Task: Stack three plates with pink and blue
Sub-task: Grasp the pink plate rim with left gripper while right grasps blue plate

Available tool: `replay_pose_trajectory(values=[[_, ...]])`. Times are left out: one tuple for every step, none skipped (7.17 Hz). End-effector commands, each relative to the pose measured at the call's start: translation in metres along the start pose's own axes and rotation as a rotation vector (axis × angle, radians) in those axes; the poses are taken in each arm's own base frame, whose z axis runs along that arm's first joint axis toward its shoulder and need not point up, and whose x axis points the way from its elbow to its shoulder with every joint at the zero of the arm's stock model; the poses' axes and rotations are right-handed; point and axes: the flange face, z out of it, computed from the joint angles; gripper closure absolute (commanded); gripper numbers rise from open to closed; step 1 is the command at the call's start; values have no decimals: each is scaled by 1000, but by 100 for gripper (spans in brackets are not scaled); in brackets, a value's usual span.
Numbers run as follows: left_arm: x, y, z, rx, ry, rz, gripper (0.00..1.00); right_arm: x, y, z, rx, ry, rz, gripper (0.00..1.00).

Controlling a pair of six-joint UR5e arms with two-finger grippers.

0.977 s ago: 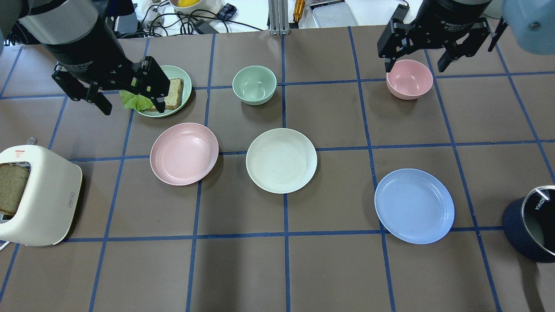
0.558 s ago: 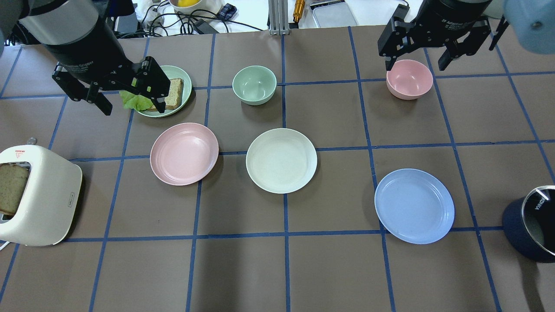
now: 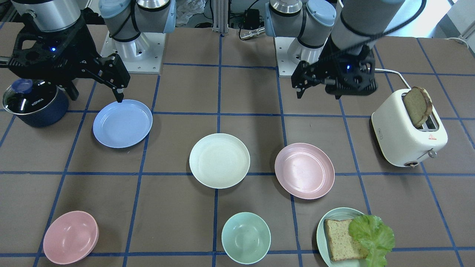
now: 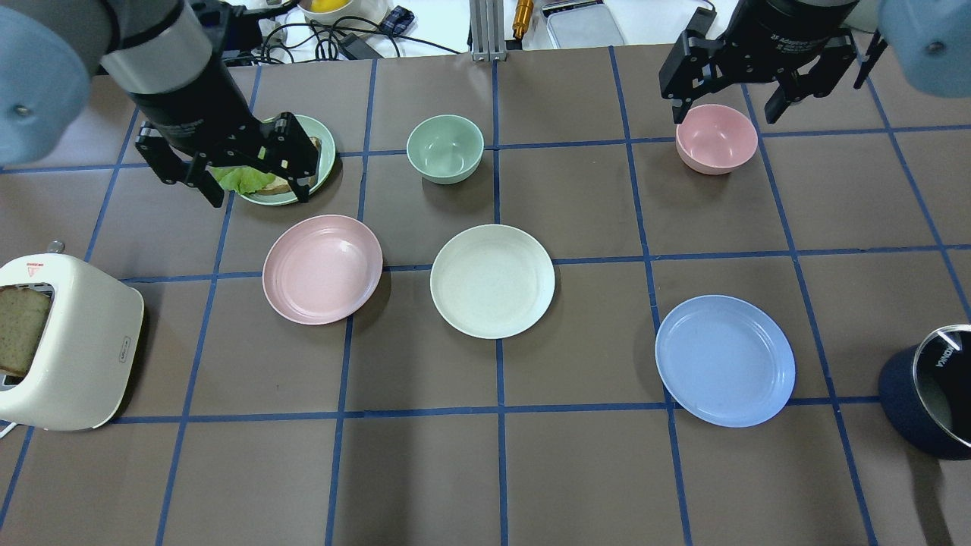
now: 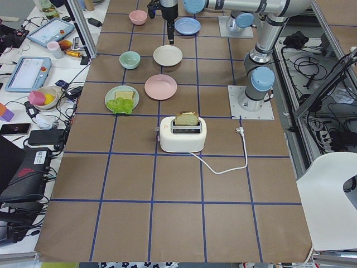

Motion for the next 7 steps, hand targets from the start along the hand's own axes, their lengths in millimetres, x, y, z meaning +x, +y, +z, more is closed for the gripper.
replay_pose_trajectory(values=[[0, -30, 104, -7, -4, 4, 0, 13, -5, 24, -48, 12, -55, 0], [0, -42, 147, 6, -8, 4, 0, 43, -9, 69, -101, -4, 5, 0], [2, -49, 181, 11, -9, -2, 0, 80, -3, 115, -102, 3, 60, 0], [11, -52, 203, -5, -10, -22, 0, 100, 19, 162, -137, -4, 71, 0], [21, -59, 216, 19, -9, -34, 0, 114, 32, 196, -116, 15, 50, 0], [24, -66, 235, 16, -11, -39, 0, 140, 50, 226, -98, 23, 63, 0], [25, -70, 243, 24, -10, -45, 9, 164, 79, 259, -141, 5, 62, 0]])
